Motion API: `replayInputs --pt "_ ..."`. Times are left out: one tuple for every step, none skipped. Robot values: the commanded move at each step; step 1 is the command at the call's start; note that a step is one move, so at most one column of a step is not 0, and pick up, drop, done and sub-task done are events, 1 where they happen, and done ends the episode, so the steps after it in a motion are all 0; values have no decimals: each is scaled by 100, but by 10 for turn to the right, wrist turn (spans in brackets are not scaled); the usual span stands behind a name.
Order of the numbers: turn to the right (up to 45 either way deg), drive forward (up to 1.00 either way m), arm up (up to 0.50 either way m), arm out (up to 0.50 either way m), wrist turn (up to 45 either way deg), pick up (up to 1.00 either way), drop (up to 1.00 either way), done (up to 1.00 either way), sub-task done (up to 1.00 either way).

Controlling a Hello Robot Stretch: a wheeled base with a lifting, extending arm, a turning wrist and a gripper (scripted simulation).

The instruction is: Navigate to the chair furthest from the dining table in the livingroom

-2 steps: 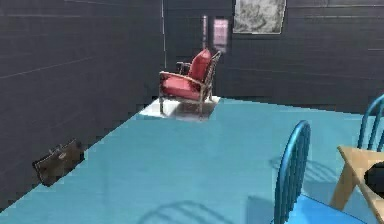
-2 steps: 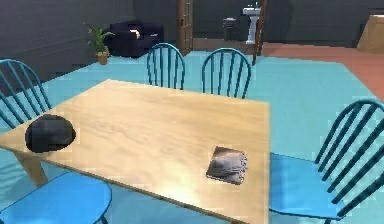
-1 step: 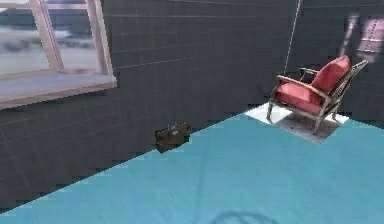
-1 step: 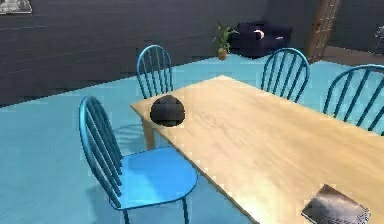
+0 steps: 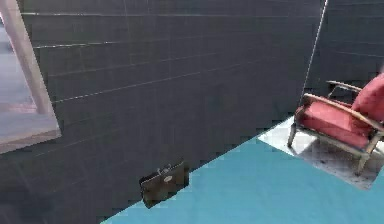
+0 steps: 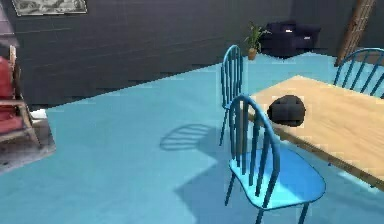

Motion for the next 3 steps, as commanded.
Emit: replayInputs --pt "450 0 0 0 0 0 0 0 0" --pt "30 0 0 0 0 0 0 0 0" --pt "0 40 0 0 0 0 0 0 0"
